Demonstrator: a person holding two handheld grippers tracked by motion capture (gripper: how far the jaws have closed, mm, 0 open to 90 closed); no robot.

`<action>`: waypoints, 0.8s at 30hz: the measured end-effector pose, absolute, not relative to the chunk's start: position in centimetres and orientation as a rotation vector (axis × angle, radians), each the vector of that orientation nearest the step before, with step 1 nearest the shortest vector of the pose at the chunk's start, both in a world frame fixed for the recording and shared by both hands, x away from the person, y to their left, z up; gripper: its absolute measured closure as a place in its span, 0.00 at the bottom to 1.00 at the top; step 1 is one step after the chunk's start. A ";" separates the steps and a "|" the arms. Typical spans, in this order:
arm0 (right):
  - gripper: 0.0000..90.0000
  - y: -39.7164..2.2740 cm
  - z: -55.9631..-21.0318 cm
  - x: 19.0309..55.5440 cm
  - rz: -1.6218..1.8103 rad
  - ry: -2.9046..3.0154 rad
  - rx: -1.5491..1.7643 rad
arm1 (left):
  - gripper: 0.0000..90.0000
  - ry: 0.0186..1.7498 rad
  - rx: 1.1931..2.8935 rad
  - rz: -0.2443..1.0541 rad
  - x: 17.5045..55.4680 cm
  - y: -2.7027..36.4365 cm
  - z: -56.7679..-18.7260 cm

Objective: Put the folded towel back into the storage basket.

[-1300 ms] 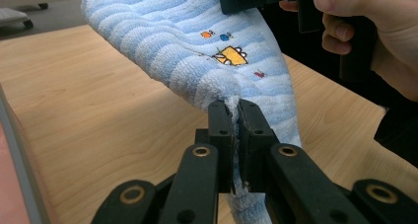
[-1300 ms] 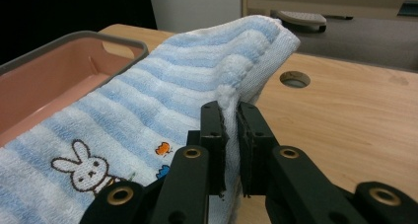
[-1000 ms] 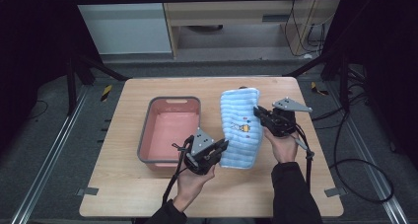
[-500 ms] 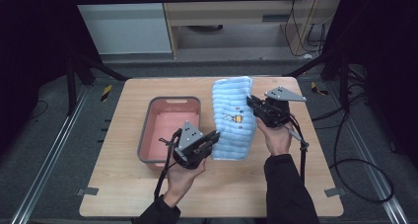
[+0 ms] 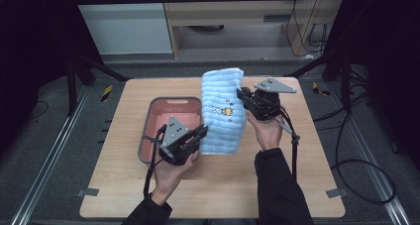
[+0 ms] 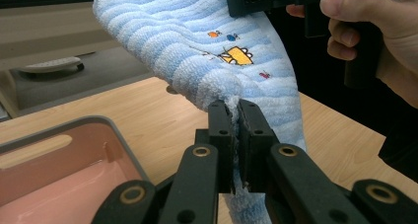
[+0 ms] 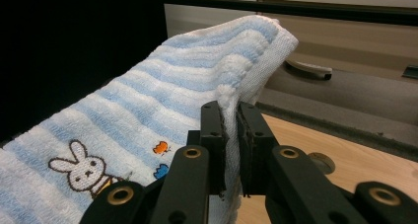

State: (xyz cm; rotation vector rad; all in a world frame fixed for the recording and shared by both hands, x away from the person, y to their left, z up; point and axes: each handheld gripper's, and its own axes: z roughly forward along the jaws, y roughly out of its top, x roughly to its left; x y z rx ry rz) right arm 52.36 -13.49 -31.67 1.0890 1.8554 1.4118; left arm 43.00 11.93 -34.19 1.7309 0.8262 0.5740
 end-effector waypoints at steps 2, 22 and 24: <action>0.92 -12.7 -31.3 52.6 1.421 1.855 1.081 | 0.95 0.828 1.727 0.593 43.0 12.6 -33.9; 0.92 -7.1 -30.3 54.1 1.431 1.912 1.011 | 0.95 0.895 1.683 0.642 42.7 17.6 -33.2; 0.92 -6.8 -30.3 54.1 1.433 1.913 1.008 | 0.95 0.898 1.681 0.642 42.7 17.8 -33.2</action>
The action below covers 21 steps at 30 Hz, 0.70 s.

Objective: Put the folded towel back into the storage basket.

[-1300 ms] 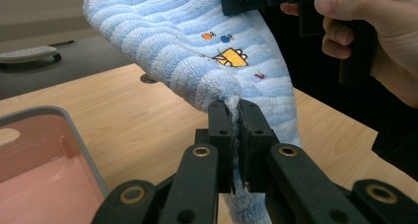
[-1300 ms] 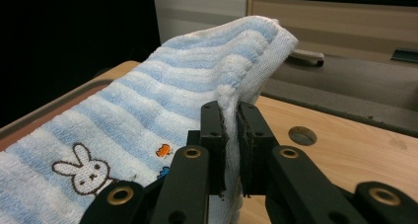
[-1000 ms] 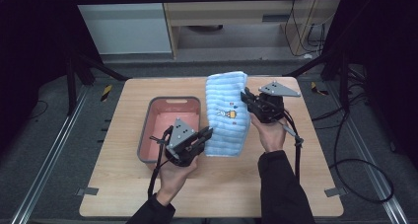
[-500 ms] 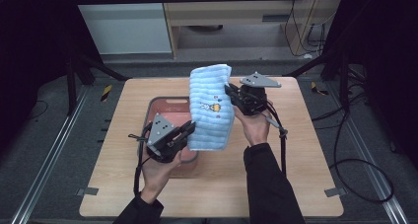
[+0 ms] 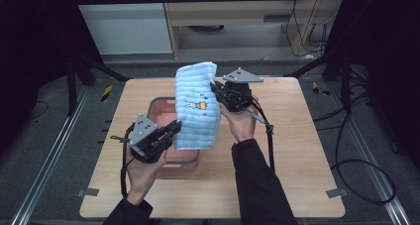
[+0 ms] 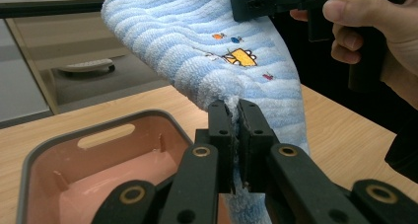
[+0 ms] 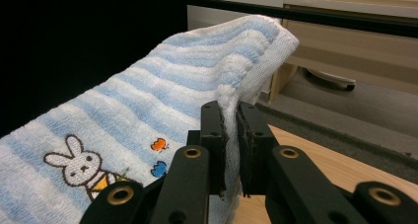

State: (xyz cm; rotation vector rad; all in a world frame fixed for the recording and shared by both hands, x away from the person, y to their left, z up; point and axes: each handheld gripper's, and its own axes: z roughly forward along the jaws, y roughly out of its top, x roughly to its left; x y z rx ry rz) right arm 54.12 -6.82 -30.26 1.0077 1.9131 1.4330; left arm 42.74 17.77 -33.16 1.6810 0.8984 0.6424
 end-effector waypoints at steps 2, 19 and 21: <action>0.92 -6.3 -30.3 54.2 1.437 1.916 1.007 | 0.95 0.906 1.675 0.646 42.7 18.1 -33.2; 0.92 -2.1 -31.8 55.7 1.416 1.982 0.980 | 0.95 0.985 1.679 0.652 43.3 21.6 -34.6; 0.92 -1.8 -32.1 55.9 1.409 1.992 0.976 | 0.95 0.993 1.688 0.650 43.4 21.8 -34.9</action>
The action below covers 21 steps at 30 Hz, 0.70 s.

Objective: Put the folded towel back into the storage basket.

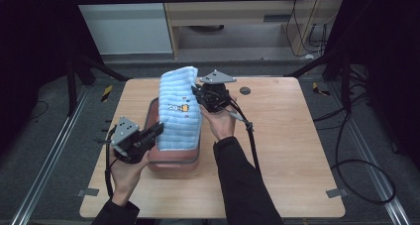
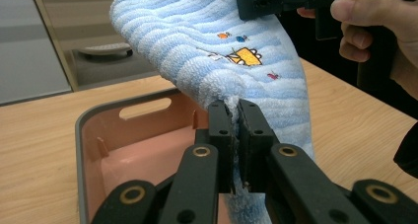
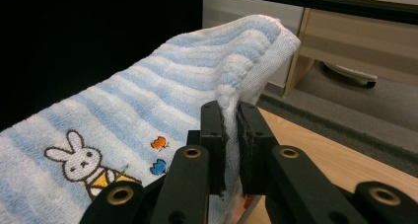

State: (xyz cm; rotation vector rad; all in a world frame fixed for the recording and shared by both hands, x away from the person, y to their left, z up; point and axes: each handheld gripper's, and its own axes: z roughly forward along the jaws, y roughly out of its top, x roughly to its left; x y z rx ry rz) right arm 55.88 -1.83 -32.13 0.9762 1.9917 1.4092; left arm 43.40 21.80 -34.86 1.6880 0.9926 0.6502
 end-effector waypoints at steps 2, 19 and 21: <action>0.92 -1.6 -32.5 56.1 1.411 1.998 0.985 | 0.95 0.996 1.692 0.648 43.4 21.9 -35.0; 0.92 -0.5 -35.8 57.0 1.373 2.041 1.042 | 0.95 1.038 1.762 0.640 44.2 21.7 -37.3; 0.92 -0.4 -36.4 57.1 1.364 2.048 1.042 | 0.95 1.046 1.771 0.641 44.4 21.8 -37.6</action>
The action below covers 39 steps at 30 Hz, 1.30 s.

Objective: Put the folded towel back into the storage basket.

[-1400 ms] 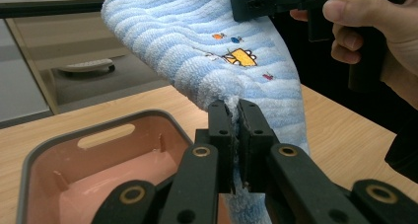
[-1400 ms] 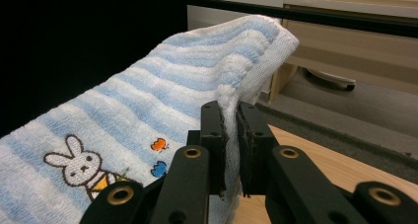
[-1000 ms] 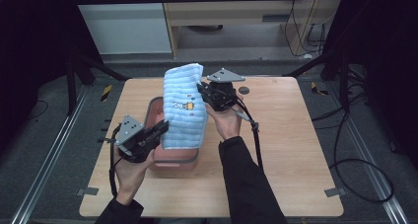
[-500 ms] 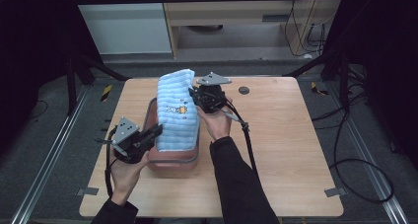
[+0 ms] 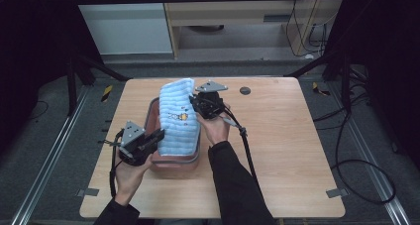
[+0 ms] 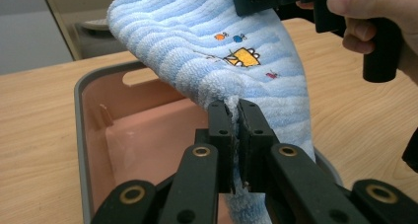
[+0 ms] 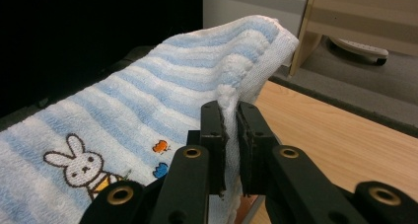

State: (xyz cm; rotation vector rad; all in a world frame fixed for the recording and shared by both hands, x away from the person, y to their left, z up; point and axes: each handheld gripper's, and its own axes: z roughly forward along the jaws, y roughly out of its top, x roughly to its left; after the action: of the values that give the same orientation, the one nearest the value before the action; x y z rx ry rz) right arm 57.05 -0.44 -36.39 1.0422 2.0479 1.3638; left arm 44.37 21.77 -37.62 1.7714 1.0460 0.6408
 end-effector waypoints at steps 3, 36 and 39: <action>0.92 -0.3 -37.0 57.1 1.352 2.056 1.042 | 0.95 1.063 1.790 0.639 44.7 21.9 -38.4; 0.91 1.7 -42.5 59.0 1.250 2.135 1.107 | 0.94 1.197 1.886 0.617 46.9 22.9 -42.7; 0.91 1.8 -42.7 59.1 1.245 2.143 1.098 | 0.94 1.208 1.900 0.615 47.2 22.9 -43.1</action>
State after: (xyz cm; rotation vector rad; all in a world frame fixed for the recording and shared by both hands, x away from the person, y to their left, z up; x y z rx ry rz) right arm 59.13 1.81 -42.69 1.0981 2.1432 1.2453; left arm 47.19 22.93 -43.09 1.9001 1.2082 0.6147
